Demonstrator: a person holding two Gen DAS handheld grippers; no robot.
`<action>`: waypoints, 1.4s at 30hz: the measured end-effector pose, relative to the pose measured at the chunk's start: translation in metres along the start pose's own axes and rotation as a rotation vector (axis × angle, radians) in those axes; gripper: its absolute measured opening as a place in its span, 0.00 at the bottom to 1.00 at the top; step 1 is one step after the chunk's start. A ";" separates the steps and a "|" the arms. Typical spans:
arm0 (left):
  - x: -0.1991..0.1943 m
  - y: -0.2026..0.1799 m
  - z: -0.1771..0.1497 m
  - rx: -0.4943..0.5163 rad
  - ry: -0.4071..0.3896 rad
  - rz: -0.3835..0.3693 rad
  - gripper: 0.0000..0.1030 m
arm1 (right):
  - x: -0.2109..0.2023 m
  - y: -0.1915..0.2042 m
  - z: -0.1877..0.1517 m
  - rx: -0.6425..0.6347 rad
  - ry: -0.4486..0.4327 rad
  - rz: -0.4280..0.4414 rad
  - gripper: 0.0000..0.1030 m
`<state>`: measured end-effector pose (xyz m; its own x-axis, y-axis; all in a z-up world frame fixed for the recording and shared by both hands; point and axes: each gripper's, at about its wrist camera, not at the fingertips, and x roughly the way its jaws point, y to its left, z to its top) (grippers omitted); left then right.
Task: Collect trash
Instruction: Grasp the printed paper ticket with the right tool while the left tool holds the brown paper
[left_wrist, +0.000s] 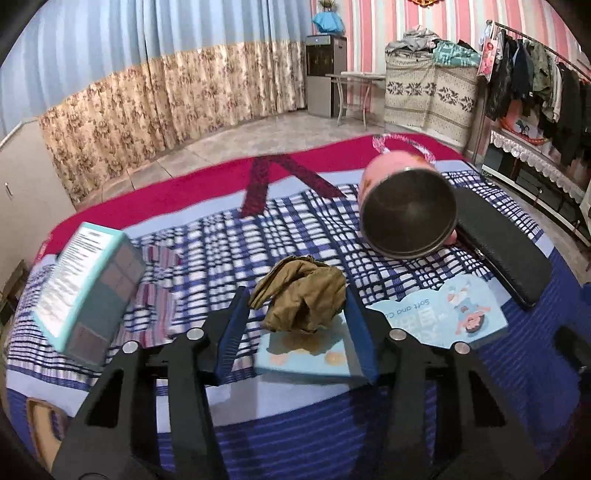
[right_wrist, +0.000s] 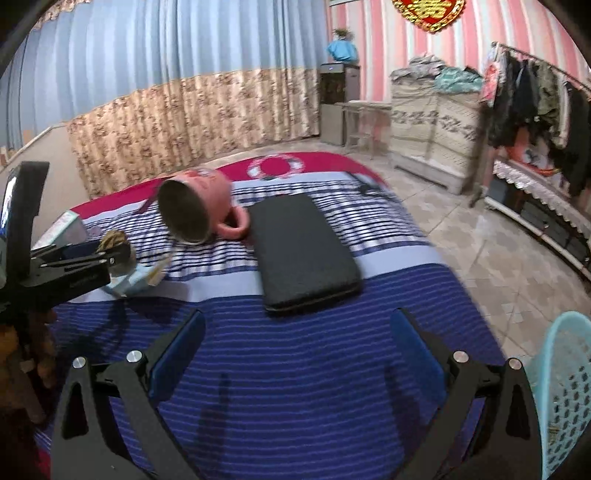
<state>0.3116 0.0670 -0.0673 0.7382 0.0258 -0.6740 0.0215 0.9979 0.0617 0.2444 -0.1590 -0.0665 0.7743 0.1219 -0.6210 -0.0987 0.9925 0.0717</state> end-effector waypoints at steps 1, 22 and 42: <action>-0.006 0.003 -0.002 0.001 -0.008 0.005 0.49 | 0.002 0.007 0.000 -0.006 0.009 0.025 0.95; -0.077 0.080 -0.072 -0.100 -0.063 0.094 0.52 | 0.057 0.105 0.020 -0.331 0.141 0.205 0.95; -0.088 0.081 -0.073 -0.103 -0.089 0.079 0.53 | 0.050 0.115 0.005 -0.444 0.213 0.333 0.55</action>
<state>0.1992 0.1501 -0.0563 0.7921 0.1033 -0.6016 -0.1049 0.9939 0.0325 0.2753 -0.0388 -0.0853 0.5186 0.3766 -0.7676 -0.6022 0.7982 -0.0153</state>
